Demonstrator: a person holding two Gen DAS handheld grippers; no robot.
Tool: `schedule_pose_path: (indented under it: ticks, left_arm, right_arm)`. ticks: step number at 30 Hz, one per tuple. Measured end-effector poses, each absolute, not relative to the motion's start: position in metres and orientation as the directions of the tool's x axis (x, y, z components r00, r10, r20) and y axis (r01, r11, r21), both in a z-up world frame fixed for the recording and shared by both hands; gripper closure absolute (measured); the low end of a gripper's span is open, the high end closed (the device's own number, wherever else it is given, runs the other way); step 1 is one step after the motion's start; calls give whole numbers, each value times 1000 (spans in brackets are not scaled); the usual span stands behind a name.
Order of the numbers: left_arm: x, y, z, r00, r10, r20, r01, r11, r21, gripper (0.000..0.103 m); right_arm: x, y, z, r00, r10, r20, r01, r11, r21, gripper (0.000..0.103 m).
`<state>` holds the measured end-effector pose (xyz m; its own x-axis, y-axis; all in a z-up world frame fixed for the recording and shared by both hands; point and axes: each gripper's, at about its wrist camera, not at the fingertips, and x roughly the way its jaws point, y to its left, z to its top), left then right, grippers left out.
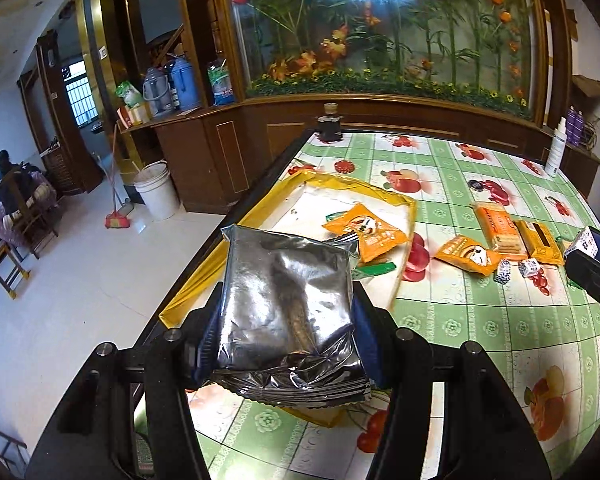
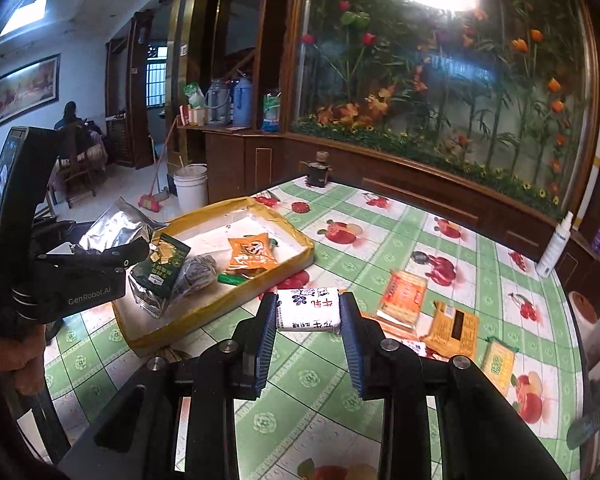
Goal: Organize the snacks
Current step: 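Carry the silver packet and white milk candy over the yellow tray and open both grippers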
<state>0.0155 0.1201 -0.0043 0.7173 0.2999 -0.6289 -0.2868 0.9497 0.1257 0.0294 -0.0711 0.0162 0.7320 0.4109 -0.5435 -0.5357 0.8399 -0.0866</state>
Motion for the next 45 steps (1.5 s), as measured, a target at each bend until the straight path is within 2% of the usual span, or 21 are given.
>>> schedule_pose_path:
  ticks: [10, 20, 31, 38, 45]
  left_arm:
    - [16, 146, -12, 693, 314, -649, -324, 940, 109, 46]
    - [24, 161, -23, 665, 291, -688, -325, 942, 85, 46]
    - [45, 173, -33, 638, 251, -728, -308, 950, 58, 46]
    - [63, 173, -39, 627, 235, -743, -289, 956, 59, 46]
    - [77, 179, -44, 614, 243, -751, -293, 954, 70, 46]
  right_arm:
    - [38, -38, 13, 696, 451, -559, -588, 805, -82, 71]
    - [58, -3, 8, 623, 515, -588, -646, 764, -15, 71]
    - [97, 41, -18, 502, 592, -630, -692, 712, 118, 71]
    - [134, 57, -36, 449, 627, -636, -660, 713, 236, 71]
    - [164, 63, -51, 430, 631, -646, -622, 725, 295, 71]
